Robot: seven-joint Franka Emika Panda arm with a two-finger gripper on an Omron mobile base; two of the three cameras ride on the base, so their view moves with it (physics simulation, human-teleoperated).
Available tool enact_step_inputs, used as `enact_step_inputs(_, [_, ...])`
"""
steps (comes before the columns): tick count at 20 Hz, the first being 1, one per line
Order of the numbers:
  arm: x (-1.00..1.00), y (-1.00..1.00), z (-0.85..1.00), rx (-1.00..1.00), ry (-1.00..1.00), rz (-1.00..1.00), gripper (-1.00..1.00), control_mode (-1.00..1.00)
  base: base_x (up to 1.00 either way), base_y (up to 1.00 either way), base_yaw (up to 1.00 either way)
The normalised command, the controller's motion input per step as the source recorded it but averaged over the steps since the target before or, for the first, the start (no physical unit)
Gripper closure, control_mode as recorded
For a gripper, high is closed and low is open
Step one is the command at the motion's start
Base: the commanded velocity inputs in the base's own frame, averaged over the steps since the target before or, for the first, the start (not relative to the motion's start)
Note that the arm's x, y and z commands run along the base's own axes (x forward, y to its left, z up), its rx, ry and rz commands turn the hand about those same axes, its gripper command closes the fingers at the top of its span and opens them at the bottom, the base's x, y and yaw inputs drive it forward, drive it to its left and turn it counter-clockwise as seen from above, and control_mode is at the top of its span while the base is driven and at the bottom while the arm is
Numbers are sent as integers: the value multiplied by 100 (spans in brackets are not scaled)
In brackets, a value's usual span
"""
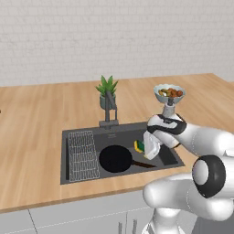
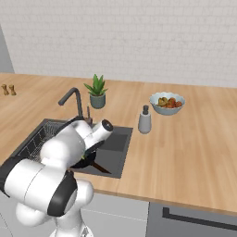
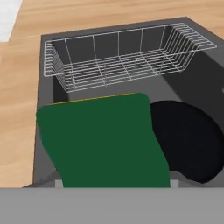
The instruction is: Pick the pan and sponge and place them into the sink. Then turn on the water.
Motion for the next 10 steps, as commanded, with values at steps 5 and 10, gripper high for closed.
enact_step_inputs(5, [51,0,-38,0,0,0,100,-100,0,0,0])
enact_step_inputs(10, [43,0,-33,0,0,0,100,-100,0,0,0])
